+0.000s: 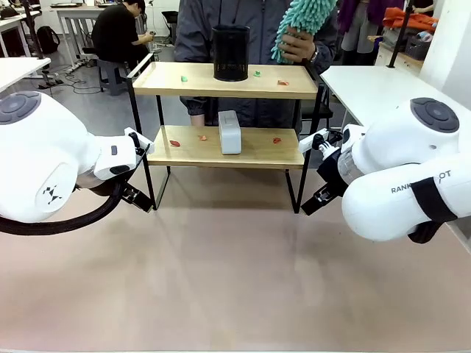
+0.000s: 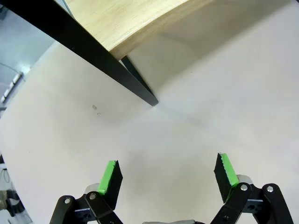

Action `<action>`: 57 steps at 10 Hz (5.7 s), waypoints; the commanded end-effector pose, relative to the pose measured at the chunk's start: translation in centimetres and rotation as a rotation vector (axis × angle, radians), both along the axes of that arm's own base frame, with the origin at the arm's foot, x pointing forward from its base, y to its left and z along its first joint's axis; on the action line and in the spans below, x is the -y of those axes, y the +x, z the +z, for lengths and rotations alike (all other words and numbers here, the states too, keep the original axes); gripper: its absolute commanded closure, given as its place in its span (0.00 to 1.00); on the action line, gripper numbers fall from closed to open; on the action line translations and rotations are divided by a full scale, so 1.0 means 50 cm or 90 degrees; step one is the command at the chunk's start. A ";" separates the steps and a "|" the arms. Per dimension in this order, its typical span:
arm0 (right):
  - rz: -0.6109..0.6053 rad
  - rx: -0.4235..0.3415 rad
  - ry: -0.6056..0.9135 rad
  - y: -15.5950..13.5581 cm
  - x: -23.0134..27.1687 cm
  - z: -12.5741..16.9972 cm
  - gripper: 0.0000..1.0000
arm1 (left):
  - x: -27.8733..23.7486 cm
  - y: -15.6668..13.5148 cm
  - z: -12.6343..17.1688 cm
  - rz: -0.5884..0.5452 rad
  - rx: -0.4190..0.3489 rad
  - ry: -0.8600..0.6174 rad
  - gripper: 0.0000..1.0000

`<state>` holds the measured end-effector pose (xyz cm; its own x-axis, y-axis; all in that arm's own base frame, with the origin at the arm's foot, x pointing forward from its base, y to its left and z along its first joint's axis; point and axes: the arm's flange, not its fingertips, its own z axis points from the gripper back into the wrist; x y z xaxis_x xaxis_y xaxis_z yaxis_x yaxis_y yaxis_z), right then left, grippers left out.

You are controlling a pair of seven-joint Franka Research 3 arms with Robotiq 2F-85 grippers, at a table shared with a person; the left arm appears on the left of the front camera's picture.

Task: Clean the shelf.
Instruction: Pick up the Duster from the human.

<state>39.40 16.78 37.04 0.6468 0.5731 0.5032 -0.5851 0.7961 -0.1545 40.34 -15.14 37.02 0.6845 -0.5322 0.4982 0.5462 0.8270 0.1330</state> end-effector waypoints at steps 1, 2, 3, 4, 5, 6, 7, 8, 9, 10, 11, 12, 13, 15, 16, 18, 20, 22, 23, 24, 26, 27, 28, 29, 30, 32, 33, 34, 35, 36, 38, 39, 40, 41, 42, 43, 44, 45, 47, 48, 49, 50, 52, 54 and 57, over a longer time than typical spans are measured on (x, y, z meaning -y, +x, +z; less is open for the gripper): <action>0.000 0.000 0.000 0.000 0.000 0.000 0.00 | 0.000 0.000 0.000 0.000 0.000 0.000 0.00; 0.000 0.000 0.000 0.000 0.000 0.000 0.00 | 0.000 0.000 0.000 0.000 0.000 0.000 0.00; 0.000 0.000 0.000 0.000 0.000 0.000 0.00 | 0.000 0.000 0.000 0.000 0.000 0.000 0.00; 0.000 0.000 0.000 0.000 0.000 0.000 0.00 | 0.000 0.000 0.000 0.000 0.000 0.000 0.00; 0.000 0.000 0.000 0.000 0.000 0.000 0.00 | 0.000 0.000 0.000 0.000 0.000 0.000 0.00; 0.000 0.000 0.000 0.000 0.000 0.000 0.00 | 0.000 0.000 0.000 0.000 0.000 0.000 0.00; 0.000 0.000 0.000 0.000 0.000 0.000 0.00 | 0.000 0.000 0.000 0.000 0.000 0.000 0.00; 0.000 0.000 0.000 0.000 0.000 0.000 0.00 | 0.000 0.000 0.000 0.000 0.000 0.000 0.00; 0.000 0.000 0.000 0.000 0.000 0.000 0.00 | 0.000 0.000 0.000 0.000 0.000 0.000 0.00; 0.000 0.000 0.000 0.000 0.000 0.000 0.00 | 0.000 0.000 0.000 0.000 0.000 0.000 0.00; 0.027 -0.151 0.047 -0.020 0.029 0.045 0.00 | -0.020 -0.034 0.045 -0.110 -0.079 -0.052 0.00; 0.005 -0.167 0.157 -0.056 0.089 0.123 0.00 | -0.069 -0.077 0.099 -0.178 -0.130 -0.112 0.00; -0.030 -0.168 0.319 -0.090 0.165 0.196 0.00 | -0.133 -0.109 0.148 -0.223 -0.129 -0.225 0.00; -0.106 -0.147 0.572 -0.151 0.344 0.283 0.00 | -0.276 -0.148 0.205 -0.163 -0.062 -0.391 0.00; -0.176 -0.129 0.643 -0.170 0.446 0.289 0.00 | -0.373 -0.160 0.213 -0.111 -0.017 -0.500 0.00; -0.295 -0.100 0.790 -0.210 0.631 0.257 0.00 | -0.553 -0.196 0.174 0.063 0.082 -0.709 0.00; -0.395 -0.044 0.906 -0.272 0.733 0.188 0.00 | -0.660 -0.205 0.085 0.204 0.110 -0.828 0.00; -0.479 0.035 0.767 -0.293 0.686 0.154 0.00 | -0.627 -0.161 0.046 0.257 0.081 -0.773 0.00; -0.422 -0.069 0.878 -0.290 0.812 0.207 0.00 | -0.759 -0.213 0.113 0.232 0.084 -0.801 0.00; -0.422 -0.069 0.878 -0.290 0.812 0.207 0.00 | -0.759 -0.213 0.113 0.232 0.084 -0.801 0.00; -0.422 -0.069 0.878 -0.290 0.812 0.207 0.00 | -0.759 -0.213 0.113 0.232 0.084 -0.801 0.00; -0.422 -0.069 0.878 -0.290 0.812 0.207 0.00 | -0.759 -0.213 0.113 0.232 0.084 -0.801 0.00; -0.422 -0.069 0.878 -0.290 0.812 0.207 0.00 | -0.759 -0.213 0.113 0.232 0.084 -0.801 0.00; -0.422 -0.069 0.878 -0.290 0.812 0.207 0.00 | -0.759 -0.213 0.113 0.232 0.084 -0.801 0.00; -0.422 -0.069 0.878 -0.290 0.812 0.207 0.00 | -0.759 -0.213 0.113 0.232 0.084 -0.801 0.00; -0.422 -0.069 0.878 -0.290 0.812 0.207 0.00 | -0.759 -0.213 0.113 0.232 0.084 -0.801 0.00; -0.441 -0.087 0.878 -0.297 0.810 0.206 0.00 | -0.759 -0.213 0.113 0.232 0.084 -0.801 0.00; -0.444 -0.125 0.899 -0.269 0.806 0.222 0.00 | -0.759 -0.213 0.113 0.232 0.084 -0.801 0.00; -0.459 -0.181 0.900 -0.223 0.797 0.251 0.00 | -0.759 -0.213 0.113 0.232 0.084 -0.801 0.00; -0.451 -0.265 0.898 -0.155 0.766 0.282 0.00 | -0.759 -0.213 0.113 0.232 0.084 -0.801 0.00; -0.441 -0.347 0.871 -0.025 0.688 0.307 0.00 | -0.759 -0.213 0.113 0.232 0.084 -0.801 0.00; -0.442 -0.393 0.834 0.026 0.639 0.295 0.00 | -0.759 -0.213 0.113 0.232 0.084 -0.801 0.00; -0.441 -0.423 0.827 0.066 0.593 0.277 0.00 | -0.759 -0.213 0.113 0.232 0.084 -0.801 0.00; -0.436 -0.473 0.836 0.101 0.551 0.253 0.00 | -0.759 -0.213 0.113 0.232 0.084 -0.801 0.00; -0.448 -0.516 0.837 0.129 0.517 0.230 0.00 | -0.759 -0.213 0.113 0.232 0.084 -0.801 0.00; -0.444 -0.560 0.864 0.147 0.494 0.217 0.00 | -0.759 -0.213 0.113 0.232 0.084 -0.801 0.00; -0.429 -0.598 0.906 0.156 0.483 0.213 0.00 | -0.759 -0.213 0.113 0.232 0.084 -0.801 0.00; -0.409 -0.621 0.944 0.167 0.479 0.214 0.00 | -0.759 -0.213 0.113 0.232 0.084 -0.801 0.00; -0.370 -0.636 0.934 0.170 0.466 0.222 0.00 | -0.759 -0.213 0.113 0.232 0.084 -0.801 0.00; -0.361 -0.627 0.938 0.171 0.466 0.224 0.00 | -0.759 -0.213 0.113 0.232 0.084 -0.801 0.00; -0.361 -0.629 0.939 0.173 0.467 0.218 0.00 | -0.759 -0.213 0.113 0.232 0.084 -0.801 0.00; -0.356 -0.628 0.936 0.165 0.469 0.207 0.00 | -0.759 -0.213 0.113 0.232 0.084 -0.801 0.00; -0.342 -0.621 0.938 0.158 0.474 0.201 0.00 | -0.759 -0.213 0.113 0.232 0.084 -0.801 0.00; -0.351 -0.594 0.943 0.157 0.478 0.200 0.07 | -0.759 -0.213 0.113 0.232 0.084 -0.801 0.00; -0.355 -0.568 0.952 0.154 0.487 0.197 1.00 | -0.759 -0.213 0.113 0.232 0.084 -0.801 0.00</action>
<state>47.50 -7.77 47.25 0.9132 -0.3148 -0.2586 0.2975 0.0818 0.9512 29.53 22.90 42.70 0.6233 0.5410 0.5647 0.2791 0.5207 -0.8069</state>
